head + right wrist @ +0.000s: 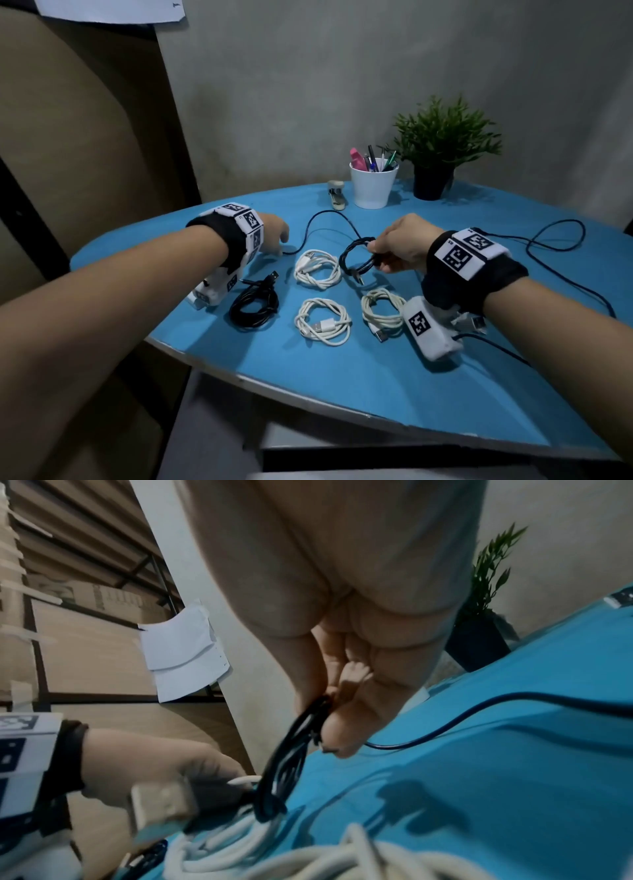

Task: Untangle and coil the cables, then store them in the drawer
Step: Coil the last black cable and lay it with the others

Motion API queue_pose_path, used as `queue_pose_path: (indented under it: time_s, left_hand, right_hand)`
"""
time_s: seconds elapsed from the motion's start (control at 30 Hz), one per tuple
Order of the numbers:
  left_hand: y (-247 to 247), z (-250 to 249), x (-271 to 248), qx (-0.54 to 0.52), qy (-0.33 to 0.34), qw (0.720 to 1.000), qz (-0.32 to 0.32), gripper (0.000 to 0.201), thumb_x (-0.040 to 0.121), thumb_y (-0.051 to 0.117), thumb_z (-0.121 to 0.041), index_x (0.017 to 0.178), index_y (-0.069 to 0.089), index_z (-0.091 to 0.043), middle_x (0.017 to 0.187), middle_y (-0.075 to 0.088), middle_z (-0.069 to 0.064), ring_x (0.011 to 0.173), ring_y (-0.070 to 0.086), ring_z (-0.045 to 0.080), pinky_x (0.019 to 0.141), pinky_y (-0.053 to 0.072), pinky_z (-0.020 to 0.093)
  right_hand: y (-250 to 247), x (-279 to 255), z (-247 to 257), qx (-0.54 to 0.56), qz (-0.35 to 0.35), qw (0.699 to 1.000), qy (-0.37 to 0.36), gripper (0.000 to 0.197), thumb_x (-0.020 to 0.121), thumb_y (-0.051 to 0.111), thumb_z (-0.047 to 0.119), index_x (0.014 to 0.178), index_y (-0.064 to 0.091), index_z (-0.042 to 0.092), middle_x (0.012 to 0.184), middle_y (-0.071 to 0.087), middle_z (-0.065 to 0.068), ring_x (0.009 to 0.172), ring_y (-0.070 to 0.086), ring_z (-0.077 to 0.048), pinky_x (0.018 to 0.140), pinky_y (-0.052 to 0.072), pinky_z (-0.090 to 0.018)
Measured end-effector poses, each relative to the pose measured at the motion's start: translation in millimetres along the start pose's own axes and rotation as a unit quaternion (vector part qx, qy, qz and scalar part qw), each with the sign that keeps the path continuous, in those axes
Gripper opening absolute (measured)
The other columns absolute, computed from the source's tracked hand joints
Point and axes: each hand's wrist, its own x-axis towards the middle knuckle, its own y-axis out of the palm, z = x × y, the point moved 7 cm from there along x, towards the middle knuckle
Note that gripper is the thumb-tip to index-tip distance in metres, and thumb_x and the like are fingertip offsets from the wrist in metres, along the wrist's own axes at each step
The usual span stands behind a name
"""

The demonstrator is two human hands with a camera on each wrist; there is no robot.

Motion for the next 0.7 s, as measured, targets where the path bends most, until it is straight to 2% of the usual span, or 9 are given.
queue_pose_path:
  time_s: [0.1,0.17,0.27,0.37,0.43,0.5,0.57,0.63,0.7]
  left_hand:
    - [-3.6,-0.3,4.1,0.007,0.007,1.0,0.001,0.033,0.083,0.069,-0.026,0.113,0.066,-0.01,0.113,0.066,0.007,0.1,0.06,0.024,0.08,0.045,0.031]
    - [-11.7,1.0,2.5,-0.021,0.006,1.0,-0.022,0.025,0.082,0.07,-0.025,0.101,0.071,-0.008,0.098,0.07,0.009,0.083,0.06,0.021,0.07,0.044,0.028]
    - [-35.7,7.0,-3.7,-0.125,0.004,0.986,-0.106,0.017,0.088,0.064,-0.023,0.092,0.07,-0.008,0.08,0.066,0.004,0.069,0.06,0.016,0.067,0.042,0.024]
    - [-64.8,16.5,-17.2,-0.262,0.0,0.943,-0.208,0.015,0.092,0.058,-0.022,0.083,0.065,-0.011,0.071,0.064,-0.001,0.054,0.061,0.002,0.057,0.045,0.015]
    - [-79.6,20.4,-28.9,-0.321,0.003,0.913,-0.251,0.019,0.093,0.056,-0.021,0.078,0.063,-0.012,0.071,0.066,0.001,0.045,0.059,-0.005,0.052,0.047,0.01]
    - [-94.1,18.7,-42.8,-0.373,0.023,0.885,-0.278,0.024,0.094,0.054,-0.02,0.072,0.061,-0.014,0.075,0.069,0.009,0.047,0.06,-0.003,0.065,0.053,0.019]
    - [-108.1,11.0,-60.8,-0.452,0.054,0.842,-0.291,0.025,0.095,0.053,-0.015,0.071,0.06,-0.012,0.073,0.066,0.011,0.051,0.06,0.004,0.072,0.055,0.028]
    - [-123.0,-1.9,-81.9,-0.533,0.098,0.786,-0.297,0.022,0.095,0.051,-0.01,0.074,0.059,-0.007,0.072,0.061,0.011,0.05,0.06,0.005,0.063,0.056,0.02]
    - [-138.6,-17.9,-106.1,-0.572,0.135,0.749,-0.306,0.021,0.095,0.05,-0.008,0.076,0.058,-0.007,0.073,0.061,0.01,0.051,0.061,0.003,0.058,0.053,0.014]
  right_hand:
    - [-2.1,5.2,-6.5,-0.046,0.005,0.999,0.024,0.019,0.085,0.066,0.006,0.096,0.059,-0.008,0.074,0.064,-0.023,0.061,0.06,-0.03,0.079,0.056,-0.047]
    - [-1.3,4.1,-9.0,-0.067,0.015,0.997,0.036,0.025,0.084,0.066,0.005,0.101,0.059,-0.012,0.085,0.067,-0.028,0.069,0.063,-0.034,0.084,0.054,-0.051]
    - [-1.2,0.3,-8.0,-0.088,0.024,0.995,0.033,0.025,0.085,0.065,0.003,0.102,0.058,-0.013,0.088,0.067,-0.03,0.073,0.063,-0.035,0.085,0.054,-0.052]
    - [-5.0,-7.3,-3.4,-0.103,0.035,0.994,0.029,0.014,0.089,0.059,0.004,0.097,0.059,-0.007,0.084,0.063,-0.025,0.074,0.062,-0.033,0.083,0.055,-0.05]
    - [-7.3,-16.9,-0.3,-0.095,0.055,0.994,0.029,0.009,0.094,0.052,0.007,0.093,0.055,-0.001,0.081,0.059,-0.015,0.069,0.057,-0.025,0.071,0.059,-0.037]
    - [-12.2,-27.5,5.7,-0.085,0.055,0.995,0.011,0.008,0.095,0.05,0.01,0.095,0.055,0.004,0.082,0.057,-0.007,0.073,0.056,-0.019,0.061,0.054,-0.031]
    - [-19.1,-36.8,14.2,-0.057,0.028,0.997,-0.038,0.007,0.093,0.055,0.012,0.097,0.06,0.009,0.086,0.059,-0.006,0.083,0.058,-0.018,0.066,0.05,-0.032]
    - [-21.3,-48.9,22.9,-0.003,0.012,0.996,-0.085,0.006,0.092,0.058,0.014,0.094,0.063,0.011,0.092,0.061,-0.008,0.087,0.057,-0.018,0.067,0.048,-0.03]
    - [-21.1,-64.5,32.1,0.04,0.005,0.991,-0.129,0.013,0.091,0.06,0.019,0.102,0.063,0.011,0.1,0.06,-0.008,0.091,0.056,-0.017,0.075,0.05,-0.033]
